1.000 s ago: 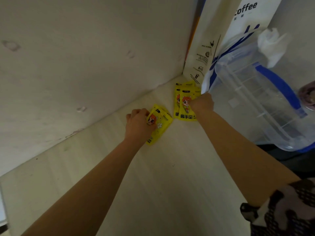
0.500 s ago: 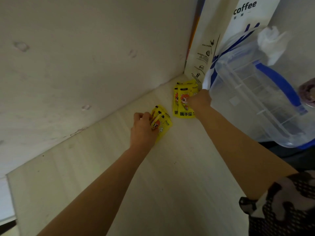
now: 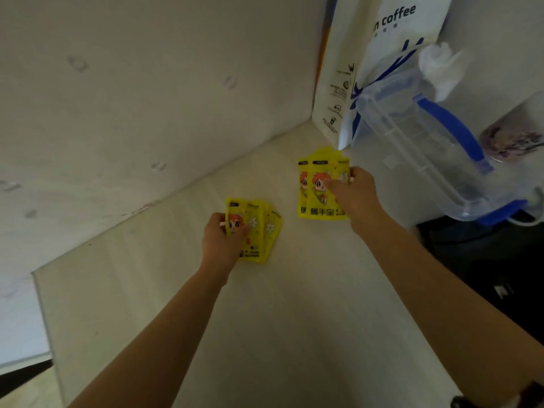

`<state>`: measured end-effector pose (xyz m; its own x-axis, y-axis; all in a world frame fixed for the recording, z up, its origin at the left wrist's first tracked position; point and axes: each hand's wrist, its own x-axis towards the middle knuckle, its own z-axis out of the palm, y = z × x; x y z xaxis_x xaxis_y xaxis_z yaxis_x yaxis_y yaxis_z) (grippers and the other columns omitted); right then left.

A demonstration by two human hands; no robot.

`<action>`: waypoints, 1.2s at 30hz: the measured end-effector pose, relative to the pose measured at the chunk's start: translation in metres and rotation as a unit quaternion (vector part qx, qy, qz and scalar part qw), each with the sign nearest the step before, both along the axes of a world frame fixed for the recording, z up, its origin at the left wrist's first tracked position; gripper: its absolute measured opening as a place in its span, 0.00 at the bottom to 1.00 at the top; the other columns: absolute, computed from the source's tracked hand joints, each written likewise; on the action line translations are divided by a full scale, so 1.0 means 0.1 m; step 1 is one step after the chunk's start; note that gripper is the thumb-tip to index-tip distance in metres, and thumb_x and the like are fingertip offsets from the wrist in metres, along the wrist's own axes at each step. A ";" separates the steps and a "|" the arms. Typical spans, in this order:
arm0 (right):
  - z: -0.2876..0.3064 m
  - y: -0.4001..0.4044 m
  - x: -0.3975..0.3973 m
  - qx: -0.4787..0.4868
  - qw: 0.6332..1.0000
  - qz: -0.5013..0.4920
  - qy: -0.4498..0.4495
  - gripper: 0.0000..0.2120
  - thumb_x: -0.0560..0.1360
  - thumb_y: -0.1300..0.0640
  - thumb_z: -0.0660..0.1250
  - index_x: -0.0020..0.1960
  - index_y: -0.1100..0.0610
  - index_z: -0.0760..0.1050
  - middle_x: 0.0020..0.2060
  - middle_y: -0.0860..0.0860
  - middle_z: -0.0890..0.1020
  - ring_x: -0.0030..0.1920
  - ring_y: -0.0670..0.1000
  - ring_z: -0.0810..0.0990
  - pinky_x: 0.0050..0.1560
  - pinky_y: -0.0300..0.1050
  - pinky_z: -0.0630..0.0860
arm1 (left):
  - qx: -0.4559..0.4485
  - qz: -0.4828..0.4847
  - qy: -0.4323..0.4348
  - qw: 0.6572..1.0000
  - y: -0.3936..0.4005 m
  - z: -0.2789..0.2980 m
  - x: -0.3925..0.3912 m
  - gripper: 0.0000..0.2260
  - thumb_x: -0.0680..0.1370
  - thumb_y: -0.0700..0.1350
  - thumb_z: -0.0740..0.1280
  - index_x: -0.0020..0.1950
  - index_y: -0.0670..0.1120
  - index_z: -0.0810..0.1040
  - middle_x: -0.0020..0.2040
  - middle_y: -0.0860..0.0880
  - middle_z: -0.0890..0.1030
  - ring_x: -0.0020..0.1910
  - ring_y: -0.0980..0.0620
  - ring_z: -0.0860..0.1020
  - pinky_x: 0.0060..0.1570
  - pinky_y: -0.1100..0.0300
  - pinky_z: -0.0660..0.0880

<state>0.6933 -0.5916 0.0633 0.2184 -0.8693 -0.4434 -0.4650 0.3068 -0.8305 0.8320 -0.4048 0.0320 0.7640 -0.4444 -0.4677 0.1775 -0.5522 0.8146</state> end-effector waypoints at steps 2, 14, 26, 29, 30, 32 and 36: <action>0.13 0.31 -0.17 0.020 0.999 -0.008 -0.032 0.08 0.71 0.60 0.71 0.48 0.56 0.74 0.42 0.52 0.80 0.39 0.50 0.77 0.44 0.48 0.77 | -0.014 0.010 0.014 1.000 0.18 0.06 -0.12 0.07 0.73 0.41 0.72 0.45 0.48 0.74 0.42 0.47 0.80 0.36 0.51 0.80 0.35 0.57 0.76; 0.34 2.27 -0.98 0.123 0.988 -0.068 -0.063 0.08 0.72 0.61 0.71 0.50 0.54 0.77 0.48 0.54 0.84 0.47 0.54 0.83 0.50 0.53 0.81 | -0.071 0.011 0.137 0.988 1.37 0.38 -0.82 0.05 0.75 0.40 0.70 0.51 0.45 0.80 0.46 0.44 0.84 0.43 0.44 0.84 0.43 0.47 0.81; 0.27 4.19 -1.15 0.120 0.978 -0.157 -0.060 0.10 0.74 0.59 0.70 0.53 0.54 0.74 0.47 0.51 0.82 0.44 0.50 0.82 0.41 0.43 0.78 | -0.055 -0.125 0.164 0.977 2.93 0.41 -0.77 0.08 0.76 0.40 0.69 0.55 0.44 0.79 0.48 0.44 0.84 0.45 0.44 0.84 0.45 0.47 0.81; 0.27 4.64 -1.21 0.120 0.972 -0.195 -0.054 0.10 0.73 0.59 0.71 0.53 0.54 0.75 0.49 0.52 0.82 0.46 0.53 0.83 0.45 0.48 0.80 | -0.041 -0.166 0.147 0.974 3.25 0.47 -0.76 0.09 0.76 0.41 0.69 0.55 0.44 0.79 0.48 0.44 0.84 0.45 0.45 0.84 0.45 0.49 0.81; 0.27 4.78 -1.24 0.121 0.969 -0.210 -0.056 0.10 0.73 0.59 0.71 0.53 0.54 0.74 0.49 0.53 0.82 0.47 0.53 0.83 0.45 0.49 0.80 | -0.037 -0.178 0.142 0.973 3.33 0.50 -0.78 0.09 0.76 0.41 0.69 0.55 0.44 0.79 0.48 0.45 0.84 0.45 0.46 0.84 0.44 0.51 0.81; 0.28 5.03 -1.31 0.119 0.964 -0.232 -0.053 0.11 0.73 0.59 0.71 0.54 0.55 0.75 0.49 0.53 0.82 0.47 0.54 0.83 0.44 0.49 0.80 | -0.039 -0.210 0.131 0.968 3.48 0.53 -0.81 0.08 0.76 0.41 0.69 0.55 0.45 0.79 0.48 0.46 0.84 0.44 0.48 0.84 0.42 0.53 0.80; 0.29 5.50 -1.50 0.118 0.949 -0.284 -0.068 0.12 0.74 0.57 0.69 0.57 0.56 0.76 0.47 0.51 0.83 0.43 0.50 0.82 0.41 0.45 0.77 | -0.030 -0.264 0.119 0.957 3.69 0.51 -0.94 0.08 0.75 0.42 0.70 0.53 0.48 0.78 0.48 0.47 0.83 0.46 0.47 0.83 0.46 0.50 0.80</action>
